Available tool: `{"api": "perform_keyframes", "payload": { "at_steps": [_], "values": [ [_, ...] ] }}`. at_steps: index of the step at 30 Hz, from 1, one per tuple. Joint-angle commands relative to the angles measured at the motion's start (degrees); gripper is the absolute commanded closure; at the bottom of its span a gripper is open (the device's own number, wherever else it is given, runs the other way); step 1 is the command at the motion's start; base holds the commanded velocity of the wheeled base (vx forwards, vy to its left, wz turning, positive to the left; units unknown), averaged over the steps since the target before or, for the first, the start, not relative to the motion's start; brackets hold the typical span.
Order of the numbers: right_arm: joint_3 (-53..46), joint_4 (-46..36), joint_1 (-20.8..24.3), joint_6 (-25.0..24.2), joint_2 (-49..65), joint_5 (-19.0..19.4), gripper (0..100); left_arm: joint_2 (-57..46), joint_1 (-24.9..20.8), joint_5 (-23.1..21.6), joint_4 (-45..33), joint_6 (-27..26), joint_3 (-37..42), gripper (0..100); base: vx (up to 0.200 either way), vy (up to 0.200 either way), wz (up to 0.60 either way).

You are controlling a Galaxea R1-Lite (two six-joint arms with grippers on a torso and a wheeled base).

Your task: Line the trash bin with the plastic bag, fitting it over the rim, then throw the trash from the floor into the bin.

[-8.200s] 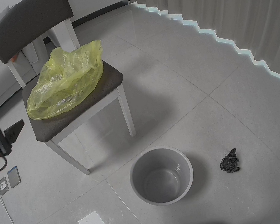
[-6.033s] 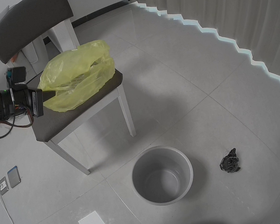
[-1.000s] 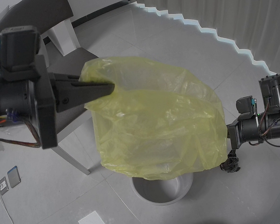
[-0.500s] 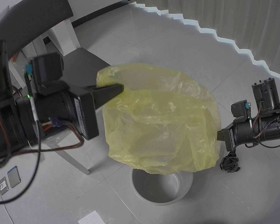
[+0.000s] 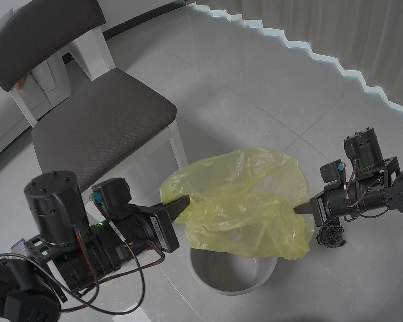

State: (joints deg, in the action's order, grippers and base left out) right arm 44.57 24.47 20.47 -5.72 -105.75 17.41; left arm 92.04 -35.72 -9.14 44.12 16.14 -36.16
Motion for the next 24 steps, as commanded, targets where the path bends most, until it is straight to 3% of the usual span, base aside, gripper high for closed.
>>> {"api": "perform_keyframes", "payload": {
  "at_steps": [1,12,24],
  "values": [
    [-0.4,0.3,0.0,0.1,-4.0,0.0,100,9.3,0.6,0.2,5.8,2.6,4.3,100,0.000,0.000,0.00],
    [1.7,0.8,0.8,0.3,-9.7,0.1,100,29.6,5.3,0.2,34.6,2.4,12.6,100,0.000,0.000,0.00],
    [6.3,0.1,0.5,0.3,-11.6,0.2,100,31.5,9.0,-0.5,35.9,-0.8,12.8,100,0.000,0.000,0.00]
  ]
}}
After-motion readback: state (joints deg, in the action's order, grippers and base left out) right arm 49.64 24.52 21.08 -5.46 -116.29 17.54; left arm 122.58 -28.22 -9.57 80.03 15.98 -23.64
